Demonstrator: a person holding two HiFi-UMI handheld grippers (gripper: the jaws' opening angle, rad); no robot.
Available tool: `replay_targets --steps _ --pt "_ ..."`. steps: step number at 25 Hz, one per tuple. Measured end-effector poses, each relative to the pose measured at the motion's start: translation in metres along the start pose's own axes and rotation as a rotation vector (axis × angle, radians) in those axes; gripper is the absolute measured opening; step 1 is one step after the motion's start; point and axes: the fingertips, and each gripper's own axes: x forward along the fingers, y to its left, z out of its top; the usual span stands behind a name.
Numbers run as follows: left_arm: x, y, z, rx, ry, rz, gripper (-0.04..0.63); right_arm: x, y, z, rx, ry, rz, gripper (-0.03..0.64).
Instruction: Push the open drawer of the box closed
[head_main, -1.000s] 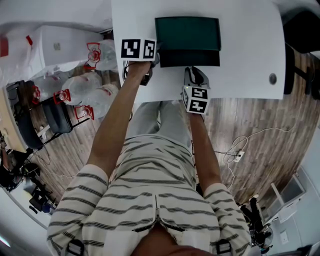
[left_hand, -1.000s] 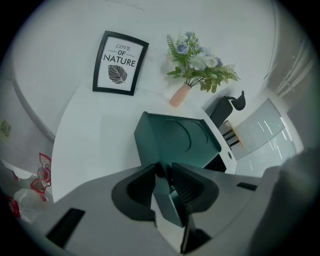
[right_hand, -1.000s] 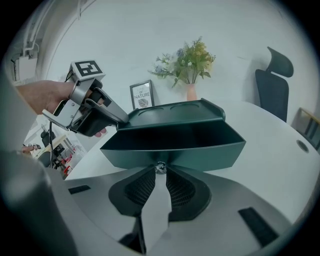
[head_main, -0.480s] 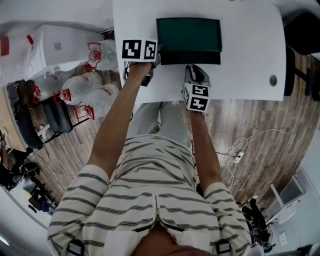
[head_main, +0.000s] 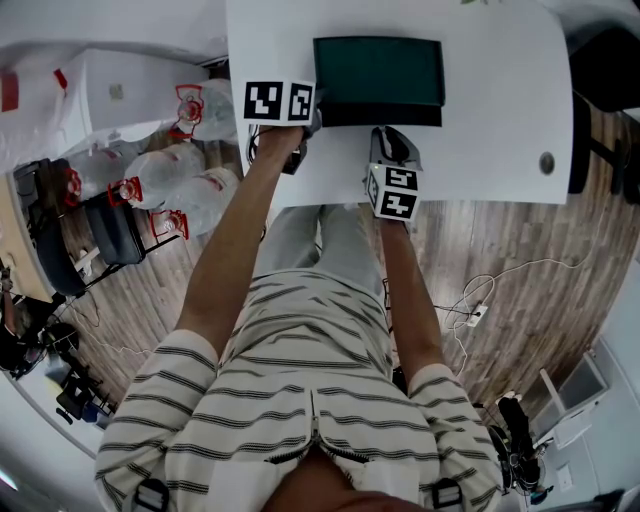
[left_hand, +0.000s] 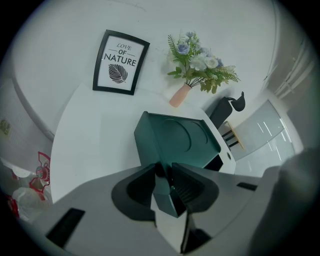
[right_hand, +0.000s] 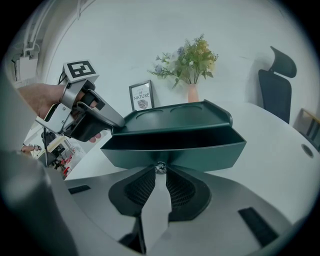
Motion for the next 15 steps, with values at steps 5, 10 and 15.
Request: replay_targets --steps 5,10,15 --pt "-0.0007 -0.0005 0.0000 0.001 -0.002 -0.001 0.106 0.0021 -0.0005 0.0025 -0.002 -0.004 0.001 0.078" --pt "-0.0008 0.0004 0.0002 -0.002 -0.004 -0.003 0.107 0.0059 -0.0006 0.0062 -0.007 -0.004 0.002 0.078" --pt "-0.0006 0.0013 0.0000 -0.005 -0.004 -0.005 0.106 0.0093 -0.0008 0.0086 -0.008 -0.006 0.002 0.078"
